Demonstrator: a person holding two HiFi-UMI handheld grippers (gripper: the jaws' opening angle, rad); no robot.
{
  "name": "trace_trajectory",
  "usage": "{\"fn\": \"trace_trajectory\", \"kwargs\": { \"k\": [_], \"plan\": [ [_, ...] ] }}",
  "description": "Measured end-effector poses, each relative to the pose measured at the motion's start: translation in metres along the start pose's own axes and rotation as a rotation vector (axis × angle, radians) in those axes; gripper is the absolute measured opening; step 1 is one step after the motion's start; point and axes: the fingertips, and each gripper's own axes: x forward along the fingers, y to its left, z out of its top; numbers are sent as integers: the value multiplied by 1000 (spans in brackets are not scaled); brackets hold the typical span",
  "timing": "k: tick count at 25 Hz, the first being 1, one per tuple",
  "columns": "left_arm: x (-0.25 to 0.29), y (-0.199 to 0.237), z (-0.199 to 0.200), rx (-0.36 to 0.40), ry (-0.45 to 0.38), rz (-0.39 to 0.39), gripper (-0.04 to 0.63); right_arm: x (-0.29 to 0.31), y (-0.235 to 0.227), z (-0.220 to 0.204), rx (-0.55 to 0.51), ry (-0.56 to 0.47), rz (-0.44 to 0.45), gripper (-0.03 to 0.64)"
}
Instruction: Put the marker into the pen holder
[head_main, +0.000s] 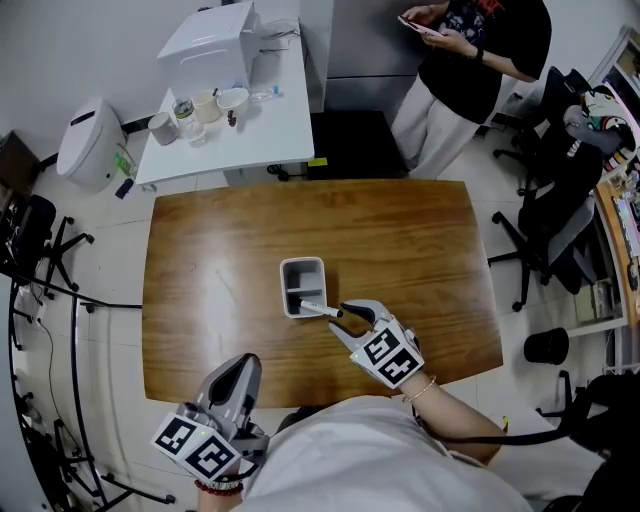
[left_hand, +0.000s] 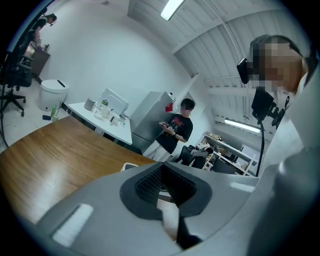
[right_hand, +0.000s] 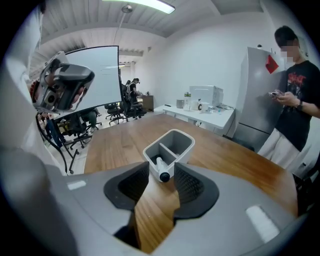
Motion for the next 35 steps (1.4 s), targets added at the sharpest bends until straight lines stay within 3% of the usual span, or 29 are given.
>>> {"fn": "trace_trajectory", "kwargs": {
  "k": [9,18,25,31,35],
  "plan": [
    [-32,5,9,13,-42,18,2,-32,5,7,33,-43,-91,141],
    [-137,29,15,25,-137,88,2,-107,43,25,64,-274,-317,118],
    [-181,36,-18,76,-125,36,2,-170,142,17,72,-438,-249,115],
    [-203,17,-29,64,-161,-2,2,-196,181,15,80,-479,-240,104],
    [-222,18,-31,51,-185,18,2,-198,205,24,28,-507,-171,103]
  ]
}}
